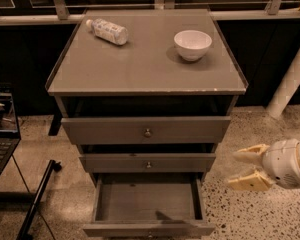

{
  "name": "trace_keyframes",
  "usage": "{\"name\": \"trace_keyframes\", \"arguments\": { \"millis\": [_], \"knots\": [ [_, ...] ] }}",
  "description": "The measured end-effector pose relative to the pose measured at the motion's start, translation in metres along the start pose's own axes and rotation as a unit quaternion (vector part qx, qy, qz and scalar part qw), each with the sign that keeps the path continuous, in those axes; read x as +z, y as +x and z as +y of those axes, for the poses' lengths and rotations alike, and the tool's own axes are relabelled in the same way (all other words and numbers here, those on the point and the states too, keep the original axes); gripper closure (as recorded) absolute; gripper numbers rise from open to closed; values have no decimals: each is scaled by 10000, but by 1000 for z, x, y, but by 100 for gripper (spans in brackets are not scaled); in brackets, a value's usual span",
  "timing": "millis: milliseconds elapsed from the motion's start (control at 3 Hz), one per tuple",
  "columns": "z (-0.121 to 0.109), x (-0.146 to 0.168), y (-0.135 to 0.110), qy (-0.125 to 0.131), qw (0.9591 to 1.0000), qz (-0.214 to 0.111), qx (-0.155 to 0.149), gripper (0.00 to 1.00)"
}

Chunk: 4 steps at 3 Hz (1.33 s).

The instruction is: Close bottom drawer

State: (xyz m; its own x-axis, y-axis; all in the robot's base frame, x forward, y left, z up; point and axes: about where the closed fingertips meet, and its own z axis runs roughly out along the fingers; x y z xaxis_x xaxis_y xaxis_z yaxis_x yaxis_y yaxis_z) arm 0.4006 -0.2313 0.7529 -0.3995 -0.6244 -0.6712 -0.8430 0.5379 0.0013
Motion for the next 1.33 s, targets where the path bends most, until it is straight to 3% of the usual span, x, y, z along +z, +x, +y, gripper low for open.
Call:
{"name": "trace_keyframes", "arguments": {
  "millis": [667,1000,1333],
  "knots": [
    [0,0,0,1,10000,3,-3,89],
    [2,10,8,58,10000,13,-28,100],
    [3,65,49,115,9996,-137,240,100]
  ]
}}
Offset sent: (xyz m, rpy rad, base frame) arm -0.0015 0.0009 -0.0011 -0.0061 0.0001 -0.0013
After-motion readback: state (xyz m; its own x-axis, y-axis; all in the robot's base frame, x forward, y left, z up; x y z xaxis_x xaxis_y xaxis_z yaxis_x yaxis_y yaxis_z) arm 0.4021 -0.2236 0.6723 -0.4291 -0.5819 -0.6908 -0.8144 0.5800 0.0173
